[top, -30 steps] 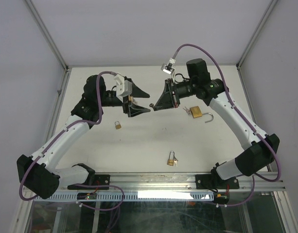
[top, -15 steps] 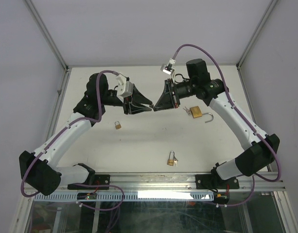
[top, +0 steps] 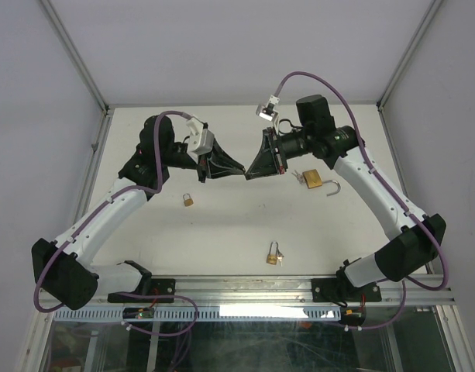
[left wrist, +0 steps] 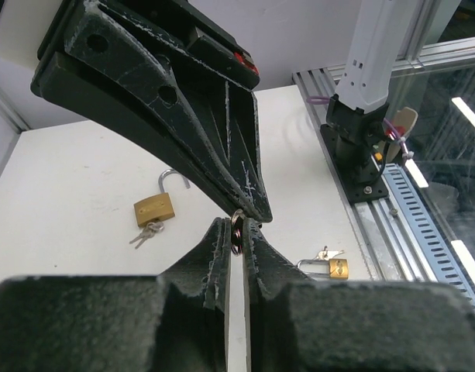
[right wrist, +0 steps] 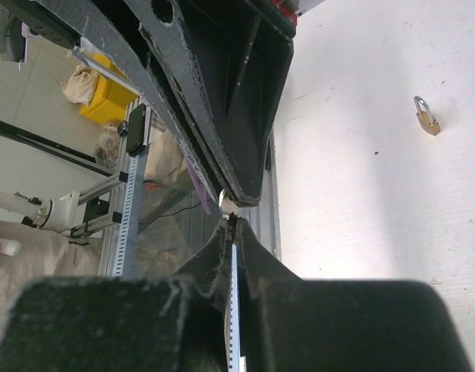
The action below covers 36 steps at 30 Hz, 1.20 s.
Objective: Unlock with the key
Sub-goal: Pick up the key from the center of the board.
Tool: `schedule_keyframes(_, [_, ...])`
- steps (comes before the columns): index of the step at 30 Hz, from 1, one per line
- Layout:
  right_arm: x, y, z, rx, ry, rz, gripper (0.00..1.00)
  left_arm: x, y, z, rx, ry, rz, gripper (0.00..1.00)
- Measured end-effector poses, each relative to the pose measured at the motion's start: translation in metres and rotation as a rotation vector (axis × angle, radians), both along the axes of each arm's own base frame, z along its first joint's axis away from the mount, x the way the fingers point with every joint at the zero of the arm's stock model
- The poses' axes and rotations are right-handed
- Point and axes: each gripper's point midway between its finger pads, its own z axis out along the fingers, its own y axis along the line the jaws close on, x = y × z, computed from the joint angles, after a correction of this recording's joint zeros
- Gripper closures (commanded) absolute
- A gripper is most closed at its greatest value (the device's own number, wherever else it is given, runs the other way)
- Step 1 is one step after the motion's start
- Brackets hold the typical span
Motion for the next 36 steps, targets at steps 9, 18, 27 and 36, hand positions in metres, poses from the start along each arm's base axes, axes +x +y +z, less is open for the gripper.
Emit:
schedule_keyframes(9, [0.000,-0.001,-0.001,0.001,-0.014,0.005,1.00,0.000,0.000,0.000,0.001,0.018,0.003,1.00])
schedule_keyframes(18, [0.034,-0.018,0.001,0.021,-0.087,-0.105,0.45,0.019,0.000,0.004,-0.020,0.154,0.161,1.00])
schedule_keyframes(27, [0.044,-0.035,0.010,0.114,-0.194,-0.256,0.55,0.028,0.001,0.002,-0.096,0.367,0.283,1.00])
schedule_keyframes(36, [0.060,-0.033,0.023,0.199,-0.256,-0.361,0.54,0.048,0.011,0.002,-0.197,0.487,0.448,1.00])
